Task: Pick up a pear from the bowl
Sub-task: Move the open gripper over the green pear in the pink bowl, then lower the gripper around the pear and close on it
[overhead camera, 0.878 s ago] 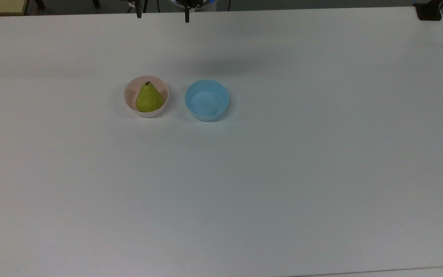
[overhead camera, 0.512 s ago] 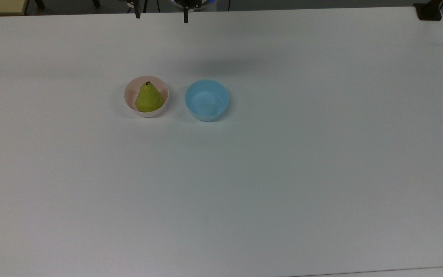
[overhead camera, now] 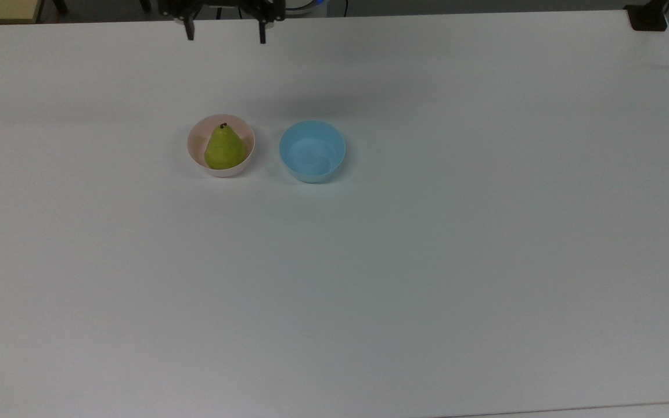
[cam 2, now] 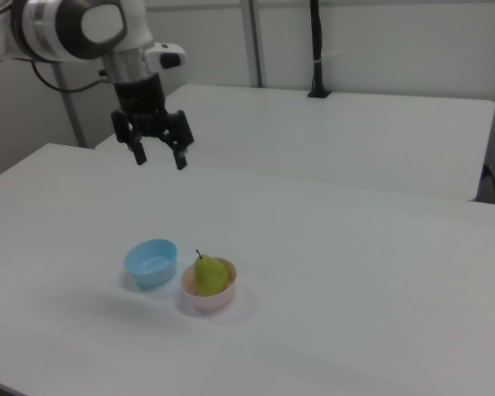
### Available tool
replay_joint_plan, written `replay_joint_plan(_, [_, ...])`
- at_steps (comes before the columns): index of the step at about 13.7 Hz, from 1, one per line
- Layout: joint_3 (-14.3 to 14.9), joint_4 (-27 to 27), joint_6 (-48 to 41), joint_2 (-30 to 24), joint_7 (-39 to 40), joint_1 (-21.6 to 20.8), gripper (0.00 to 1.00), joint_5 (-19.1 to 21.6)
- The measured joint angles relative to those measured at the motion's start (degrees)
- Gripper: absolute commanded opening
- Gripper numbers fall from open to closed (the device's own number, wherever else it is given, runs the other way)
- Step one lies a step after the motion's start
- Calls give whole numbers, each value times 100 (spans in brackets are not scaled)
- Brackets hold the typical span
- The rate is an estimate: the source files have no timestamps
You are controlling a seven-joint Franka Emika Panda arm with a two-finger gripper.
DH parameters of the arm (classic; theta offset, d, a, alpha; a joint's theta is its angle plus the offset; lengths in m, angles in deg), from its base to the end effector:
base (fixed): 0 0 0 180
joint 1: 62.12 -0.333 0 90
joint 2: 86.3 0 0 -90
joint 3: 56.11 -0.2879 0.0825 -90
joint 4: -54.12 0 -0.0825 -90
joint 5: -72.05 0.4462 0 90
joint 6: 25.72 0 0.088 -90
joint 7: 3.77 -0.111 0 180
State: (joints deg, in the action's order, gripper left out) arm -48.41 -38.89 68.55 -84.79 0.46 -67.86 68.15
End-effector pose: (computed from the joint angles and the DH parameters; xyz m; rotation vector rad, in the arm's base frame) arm 0.6283 -0.0278 0.5547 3.0697 0.0689 -0.0123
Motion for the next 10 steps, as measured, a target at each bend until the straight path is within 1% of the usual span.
replay_joint_plan(3, [11, -255, 261, 76, 562, 283, 100, 0])
replay_joint_plan(5, [15, -573, 532, 115, 995, 465, 100, 0])
replay_joint_plan(6, [17, -727, 669, 134, 1108, 505, 96, 0])
replay_joint_plan(7, [16, -926, 872, 189, 1176, 522, 96, 0])
replay_joint_plan(10, [16, -1287, 1449, 416, 1249, 524, 96, 0])
